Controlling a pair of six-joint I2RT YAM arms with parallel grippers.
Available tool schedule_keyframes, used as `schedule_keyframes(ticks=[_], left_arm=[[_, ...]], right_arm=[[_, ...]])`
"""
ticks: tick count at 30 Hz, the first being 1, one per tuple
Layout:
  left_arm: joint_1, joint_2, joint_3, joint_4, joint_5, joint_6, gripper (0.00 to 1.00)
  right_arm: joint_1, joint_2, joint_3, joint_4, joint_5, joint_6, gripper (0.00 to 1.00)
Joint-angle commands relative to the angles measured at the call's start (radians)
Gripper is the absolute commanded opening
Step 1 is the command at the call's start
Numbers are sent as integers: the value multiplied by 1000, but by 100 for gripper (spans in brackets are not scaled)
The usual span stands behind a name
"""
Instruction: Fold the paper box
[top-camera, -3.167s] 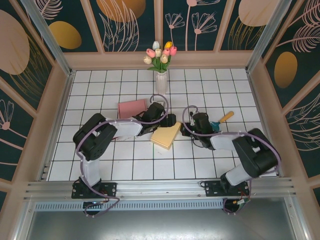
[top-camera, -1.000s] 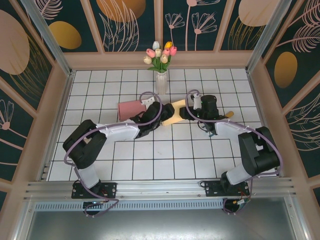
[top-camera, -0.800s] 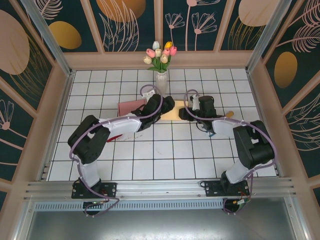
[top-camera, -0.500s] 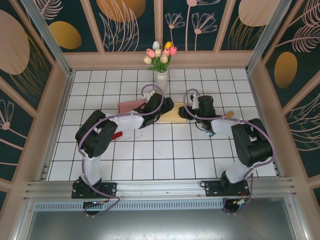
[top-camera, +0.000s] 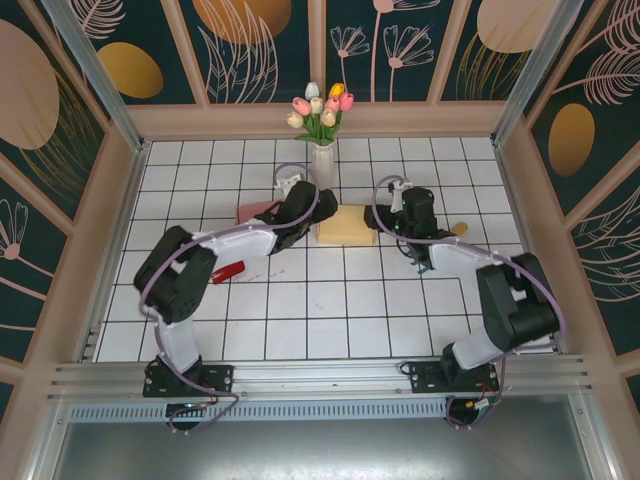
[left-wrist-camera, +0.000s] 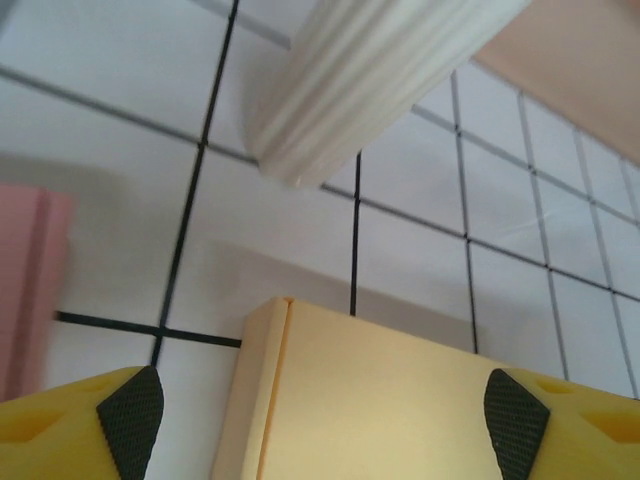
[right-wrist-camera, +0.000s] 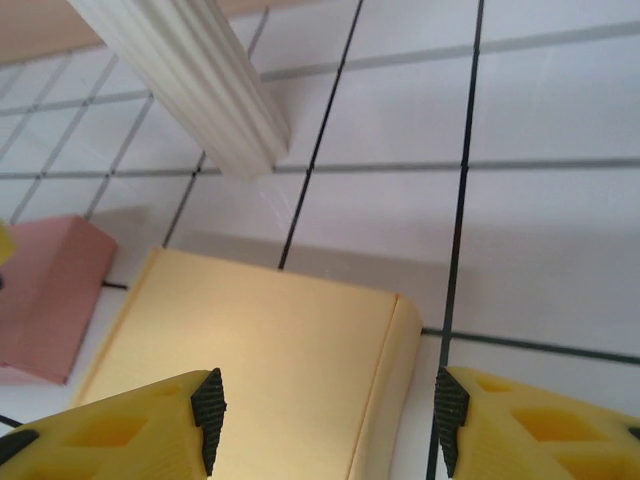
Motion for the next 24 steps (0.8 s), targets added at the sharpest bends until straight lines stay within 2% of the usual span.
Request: schedule_keyframes(ticks=[1, 3, 4, 5, 6, 9, 12, 14, 16, 18, 20, 22, 24], left_arm=[[4, -187, -77, 33, -145, 134, 87], [3, -293, -150, 80, -204, 224, 90], [2, -337, -187, 97, -225, 271, 98], [3, -391, -227, 112, -269, 323, 99], [2, -442, -265, 117, -343, 360, 98], [5, -580, -402, 182, -543, 484, 99], [16, -717, -567, 350, -668, 655, 99], [79, -795, -642, 383, -733, 649, 99], [217, -860, -675, 321, -666, 563, 99], [339, -913, -743, 381, -609, 538, 98], [384, -939, -830, 513, -682, 564, 99], [427, -948, -927, 657, -674, 608, 98], [493, -919, -992, 727, -658, 578, 98]], right_arm=[[-9, -124, -47, -8, 83, -56, 61], [-19, -187, -86, -4, 145, -72, 61], [-26, -211, -105, 2, 182, -78, 61], [-33, -239, -128, 12, 230, -86, 73], [-37, -268, -158, 32, 296, -93, 99], [-67, -358, -254, 131, 460, -80, 99], [-124, -404, -334, 221, 473, -74, 99], [-143, -405, -375, 263, 512, -92, 99], [-161, -394, -418, 316, 533, -127, 99], [-181, -383, -446, 357, 534, -153, 99], [-203, -372, -463, 397, 498, -175, 99], [-218, -355, -495, 479, 458, -191, 99], [-221, -330, -532, 568, 421, -231, 99]])
